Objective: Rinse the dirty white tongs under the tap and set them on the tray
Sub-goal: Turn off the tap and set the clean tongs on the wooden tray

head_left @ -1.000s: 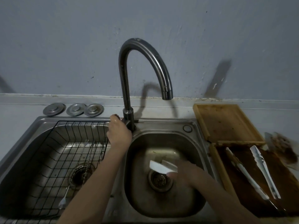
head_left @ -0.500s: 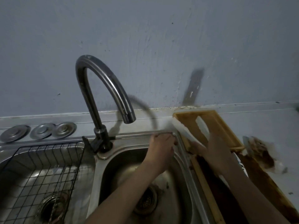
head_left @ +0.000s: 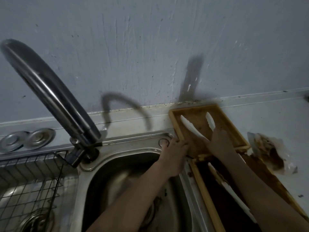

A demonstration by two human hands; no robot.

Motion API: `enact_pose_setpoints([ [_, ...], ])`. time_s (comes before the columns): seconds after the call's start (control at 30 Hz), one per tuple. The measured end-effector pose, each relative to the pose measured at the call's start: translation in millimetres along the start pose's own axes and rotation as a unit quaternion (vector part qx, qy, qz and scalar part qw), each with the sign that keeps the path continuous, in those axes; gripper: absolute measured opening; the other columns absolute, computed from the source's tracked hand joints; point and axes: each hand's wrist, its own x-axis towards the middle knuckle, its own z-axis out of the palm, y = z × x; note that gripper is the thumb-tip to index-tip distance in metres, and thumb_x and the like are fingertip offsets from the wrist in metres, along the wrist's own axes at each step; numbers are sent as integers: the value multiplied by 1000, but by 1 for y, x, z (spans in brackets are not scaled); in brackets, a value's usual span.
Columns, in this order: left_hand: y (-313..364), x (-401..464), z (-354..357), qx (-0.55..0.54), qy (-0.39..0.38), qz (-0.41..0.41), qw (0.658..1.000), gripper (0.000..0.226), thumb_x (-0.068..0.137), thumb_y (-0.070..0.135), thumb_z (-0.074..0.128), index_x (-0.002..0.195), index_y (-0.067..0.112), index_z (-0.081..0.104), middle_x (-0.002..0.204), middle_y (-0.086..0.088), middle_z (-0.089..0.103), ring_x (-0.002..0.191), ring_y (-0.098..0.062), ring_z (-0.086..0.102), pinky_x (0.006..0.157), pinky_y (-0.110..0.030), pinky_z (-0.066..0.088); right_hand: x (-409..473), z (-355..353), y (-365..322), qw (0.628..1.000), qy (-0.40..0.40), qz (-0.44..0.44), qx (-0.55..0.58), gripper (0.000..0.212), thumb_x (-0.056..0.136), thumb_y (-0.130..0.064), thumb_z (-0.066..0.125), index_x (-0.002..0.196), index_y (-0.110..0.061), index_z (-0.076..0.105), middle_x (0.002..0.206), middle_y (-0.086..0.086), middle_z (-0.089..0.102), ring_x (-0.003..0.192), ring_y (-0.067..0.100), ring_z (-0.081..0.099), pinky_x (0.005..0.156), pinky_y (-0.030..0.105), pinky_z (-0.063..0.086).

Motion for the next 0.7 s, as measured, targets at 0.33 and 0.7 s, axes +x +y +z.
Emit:
enact_pose_setpoints([
  [0.33,5,-15,-3,-34,-22,-4,999,63,87,11,53,145,26,30,157,4,23,144,-25,15,112,-54,13,-21,-2,-2,989,99,-71,82,51,89,-27,57,130,0,43,125,23,51,117,37,48,96,44,40],
  [0.7,37,-79,17,-74,-53,119,989,76,82,-4,51,147,26,28,159,6,18,146,-10,15,119,-40,3,-144,-25,60,975,206,-5,87,27,90,-14,54,116,-7,58,129,14,53,123,28,46,102,45,39],
])
